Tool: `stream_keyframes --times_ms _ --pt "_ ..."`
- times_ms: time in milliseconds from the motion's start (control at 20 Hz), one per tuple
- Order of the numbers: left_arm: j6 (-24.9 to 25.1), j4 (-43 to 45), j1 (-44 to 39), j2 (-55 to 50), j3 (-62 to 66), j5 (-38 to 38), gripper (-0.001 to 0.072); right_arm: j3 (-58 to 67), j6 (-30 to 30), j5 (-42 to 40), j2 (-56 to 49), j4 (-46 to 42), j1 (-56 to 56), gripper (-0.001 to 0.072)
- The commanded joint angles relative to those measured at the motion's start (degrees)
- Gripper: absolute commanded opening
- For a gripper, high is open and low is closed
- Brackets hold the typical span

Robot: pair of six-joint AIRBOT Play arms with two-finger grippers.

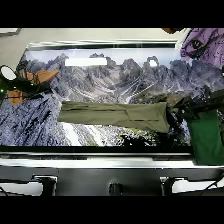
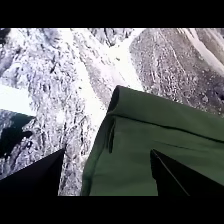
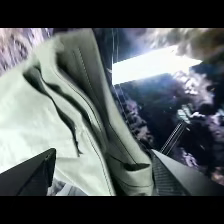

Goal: Fold the clothes and pants, and hang the long-sleeved shirts on hangers.

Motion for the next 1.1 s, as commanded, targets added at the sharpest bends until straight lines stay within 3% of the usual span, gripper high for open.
stream_keyframes --times_ms 0,300,500,600,650,700,850,900,1000,1050 --pt "-0.3 0.9 0.1 1.5 0.3 -0.9 0.0621 -2.0 -5.5 -1.6 -4.3 6.0 -1.1 0.0681" --pt "-0.3 0.9 0.1 1.4 0.3 -0.7 0.0621 -2.1 -7.7 1.0 -9.9 10.3 0.1 0.0681" --pt "-0.3 0.9 0.0 1.4 0.3 -0.7 0.0621 -2.1 -8.1 1.6 -11.5 10.4 6.5 0.0638" --pt "-0.3 0.8 -0.2 1.3 0.3 -0.7 0.0621 -2.1 -8.3 1.7 -11.5 10.3 9.3 0.0402" --pt "-0.3 0.7 -0.4 1.2 0.3 -0.7 0.0621 -1.9 -8.2 1.7 -11.4 10.3 10.0 0.0164" --pt "-0.3 0.1 -0.8 1.0 0.3 -0.6 0.0619 -1.8 -7.4 1.7 -10.9 10.4 10.2 0.0032" --pt "-0.3 -5.2 -2.8 -0.7 0.3 0.0 0.0591 -1.2 -3.3 3.7 -5.2 7.6 10.1 0.0025" --pt "-0.3 -8.1 -4.2 -1.8 0.3 0.7 0.0524 -0.2 -0.3 3.7 -2.8 5.6 10.1 0.0025" --pt "-0.2 -13.6 -7.7 -4.1 0.3 2.0 0.0020 2.1 4.4 2.7 1.8 2.2 10.1 0.0025" --pt "-0.3 -16.2 -10.0 -5.4 0.3 3.3 0.0018 3.3 6.8 2.0 3.9 0.4 10.1 0.0025"
